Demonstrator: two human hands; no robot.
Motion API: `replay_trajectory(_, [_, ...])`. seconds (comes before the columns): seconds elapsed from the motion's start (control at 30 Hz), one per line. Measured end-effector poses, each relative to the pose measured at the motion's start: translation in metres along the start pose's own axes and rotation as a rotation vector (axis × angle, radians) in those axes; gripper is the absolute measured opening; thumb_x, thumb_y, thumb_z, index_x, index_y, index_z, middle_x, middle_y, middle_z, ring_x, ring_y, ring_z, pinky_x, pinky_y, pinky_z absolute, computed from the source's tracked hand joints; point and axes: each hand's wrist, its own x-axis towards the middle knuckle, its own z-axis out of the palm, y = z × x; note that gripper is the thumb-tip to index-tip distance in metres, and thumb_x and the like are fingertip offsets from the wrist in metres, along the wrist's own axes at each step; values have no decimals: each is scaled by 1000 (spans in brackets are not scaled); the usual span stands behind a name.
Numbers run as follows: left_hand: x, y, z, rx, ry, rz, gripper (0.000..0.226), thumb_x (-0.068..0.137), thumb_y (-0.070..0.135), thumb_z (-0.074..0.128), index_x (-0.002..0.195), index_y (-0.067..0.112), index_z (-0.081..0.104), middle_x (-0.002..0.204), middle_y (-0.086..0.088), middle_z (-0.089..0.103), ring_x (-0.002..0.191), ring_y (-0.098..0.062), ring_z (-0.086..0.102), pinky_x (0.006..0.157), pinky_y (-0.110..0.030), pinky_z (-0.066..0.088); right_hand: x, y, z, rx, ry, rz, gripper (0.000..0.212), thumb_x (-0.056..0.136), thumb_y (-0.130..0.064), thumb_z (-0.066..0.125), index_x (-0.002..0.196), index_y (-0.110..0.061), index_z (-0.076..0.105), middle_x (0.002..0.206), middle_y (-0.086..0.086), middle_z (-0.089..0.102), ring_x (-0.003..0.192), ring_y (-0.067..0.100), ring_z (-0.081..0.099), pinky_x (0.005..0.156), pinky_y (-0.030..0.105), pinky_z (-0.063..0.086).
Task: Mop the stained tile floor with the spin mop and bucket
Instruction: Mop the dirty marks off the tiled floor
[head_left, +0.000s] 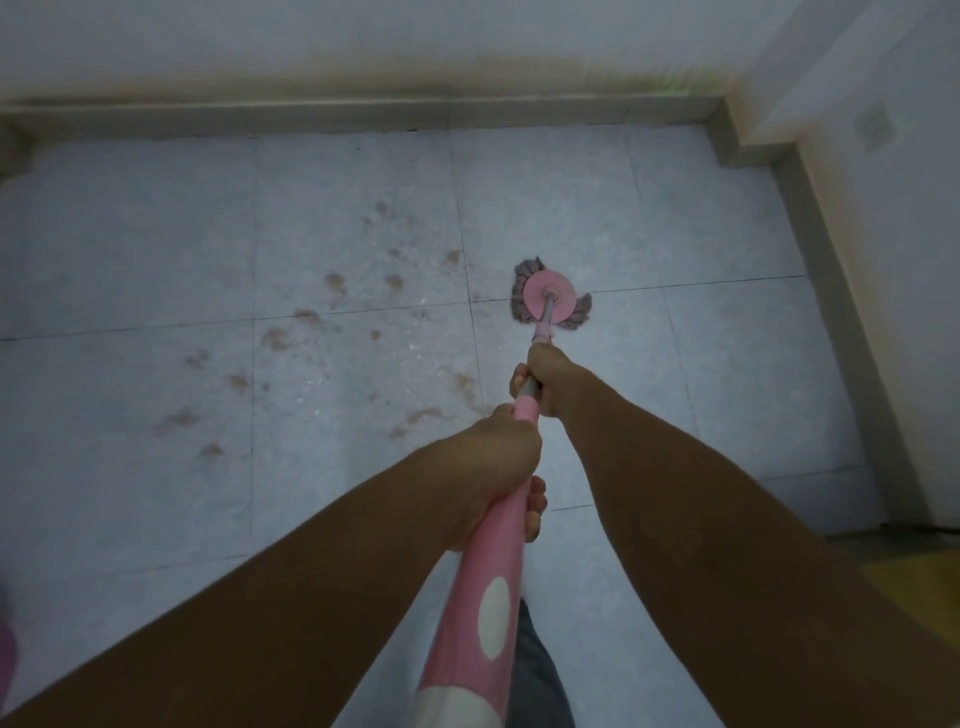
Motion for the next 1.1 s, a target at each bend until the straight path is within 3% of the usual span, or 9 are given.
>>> replay_trajectory(0.13, [-29,-59,-24,-9,3,-34,48,98,50,46,99,4,60,64,-9,56,42,-15,50,37,-17,45,-36,61,15,8,-7,41,26,105,-25,29,121,-15,46,60,1,35,47,8,31,39,17,30])
replay_trajectory(0.33, [-100,-189,-87,48,50,-16,34,100,42,45,103,9,56,67,-10,55,47,-16,49,48,-26,46,-134,201,76,76,-85,111,42,106,-32,30,143,-16,43,60,0,32,48,7,29,40,15,28])
replay_trajectory(0.47, [-134,-267,-113,44,85,-56,49,98,50,45,108,5,59,70,-11,57,48,-17,50,49,-26,47,-190,269,93,138,-151,145,47,105,-29,32,151,-16,35,53,0,36,44,6,34,32,13,28])
replay_trajectory(0.6, [-151,-309,-120,-6,88,-54,56,98,53,45,108,1,63,68,-11,56,45,-16,48,42,-21,45,-212,307,99,120,-120,118,44,105,-28,30,145,-16,41,58,0,32,48,8,30,32,11,27])
replay_trajectory(0.7, [-149,-315,-119,28,66,61,51,102,43,40,118,-1,60,84,-13,56,50,-16,47,48,-25,44,-209,310,96,93,-100,55,42,105,-32,30,139,-13,45,57,1,33,47,9,30,32,12,29])
replay_trajectory(0.83, [-138,-306,-120,-35,38,0,59,98,56,39,104,2,61,65,-9,56,42,-15,50,39,-19,46,-188,291,92,57,-71,11,36,105,-26,29,138,-15,40,54,3,36,36,10,34,33,15,35])
replay_trajectory(0.97, [-118,-263,-109,-59,13,8,54,99,56,39,99,5,58,65,-8,55,42,-15,49,37,-17,45,-153,246,85,57,-67,-6,33,106,-26,28,133,-13,42,56,4,37,42,11,33,33,15,35])
replay_trajectory(1.1, [-84,-187,-97,-45,-26,80,43,100,45,41,123,10,52,71,-10,55,45,-15,51,37,-19,46,-109,171,80,51,-47,-20,37,106,-25,29,138,-11,41,58,2,36,46,10,32,33,13,34])
